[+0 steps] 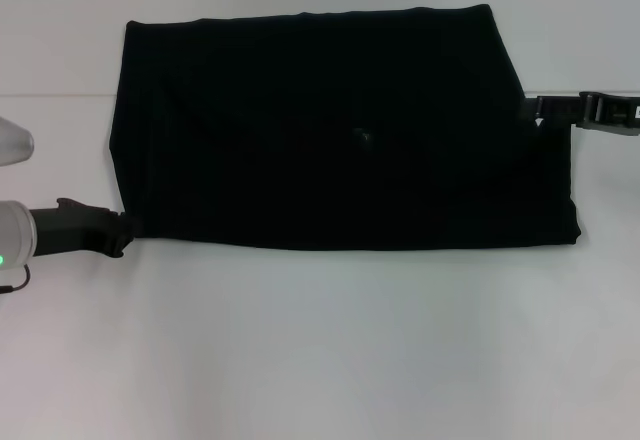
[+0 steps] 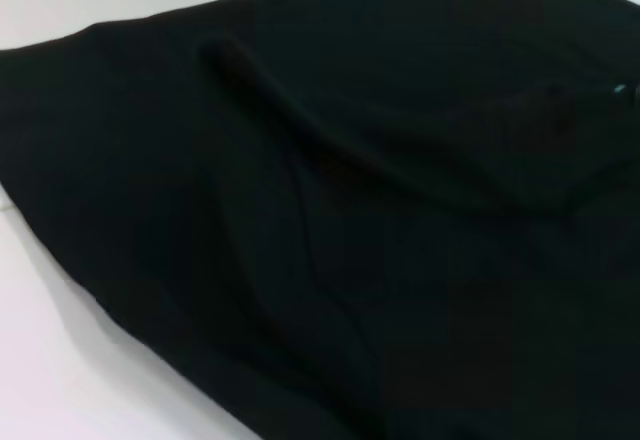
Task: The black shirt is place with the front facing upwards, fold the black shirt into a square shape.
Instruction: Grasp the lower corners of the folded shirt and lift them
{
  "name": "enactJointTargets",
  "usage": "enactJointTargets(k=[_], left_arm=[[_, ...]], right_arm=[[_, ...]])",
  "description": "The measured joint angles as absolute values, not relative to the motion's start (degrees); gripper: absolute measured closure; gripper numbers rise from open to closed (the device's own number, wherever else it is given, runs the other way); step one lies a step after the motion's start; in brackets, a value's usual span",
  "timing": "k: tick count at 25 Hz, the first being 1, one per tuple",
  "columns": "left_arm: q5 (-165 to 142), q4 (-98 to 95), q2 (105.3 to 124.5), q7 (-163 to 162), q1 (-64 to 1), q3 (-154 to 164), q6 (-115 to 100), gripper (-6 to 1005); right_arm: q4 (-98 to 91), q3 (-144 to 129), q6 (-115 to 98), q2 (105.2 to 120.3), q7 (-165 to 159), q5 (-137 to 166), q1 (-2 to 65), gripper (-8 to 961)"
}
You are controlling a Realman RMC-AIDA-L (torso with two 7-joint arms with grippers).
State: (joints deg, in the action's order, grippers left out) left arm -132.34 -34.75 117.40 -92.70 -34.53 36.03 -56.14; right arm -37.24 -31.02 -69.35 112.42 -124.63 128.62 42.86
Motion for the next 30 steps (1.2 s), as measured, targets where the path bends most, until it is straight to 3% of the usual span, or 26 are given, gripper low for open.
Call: enactJointTargets(k=[3,10,14,26,30], left_arm=[[-132.2,-35.7,117.38,-92.7,-34.5,35.6,-57.1,953],[-132.1,-36.9,117.42,-93.6,-34.1,34.7,-57.7,953],[-132.0,-36.9,117.42,-94.1,-34.1,34.6,-57.8,952],[-131.6,-36.7,117.42,-94.2,-34.6,34.6,-57.8,952],[-131.6,-36.5,117.40,-94.2,-34.9,34.6,-57.8,952]], right_arm=[[-37.0,-31.5,-69.3,111.85,-125.6,129.7,42.7,237],[-36.3,-32.3,-70.1,109.09,-135.2,142.3,43.0,238],[-35.8,-33.6,-71.8,108.55,-136.7,144.1,42.6,238],[-31.3,-38.2,-66.2,110.85,-136.5,145.1,44.0,238],[-31.3,-38.3,-66.0,111.29,-136.2,145.1,44.2,280]])
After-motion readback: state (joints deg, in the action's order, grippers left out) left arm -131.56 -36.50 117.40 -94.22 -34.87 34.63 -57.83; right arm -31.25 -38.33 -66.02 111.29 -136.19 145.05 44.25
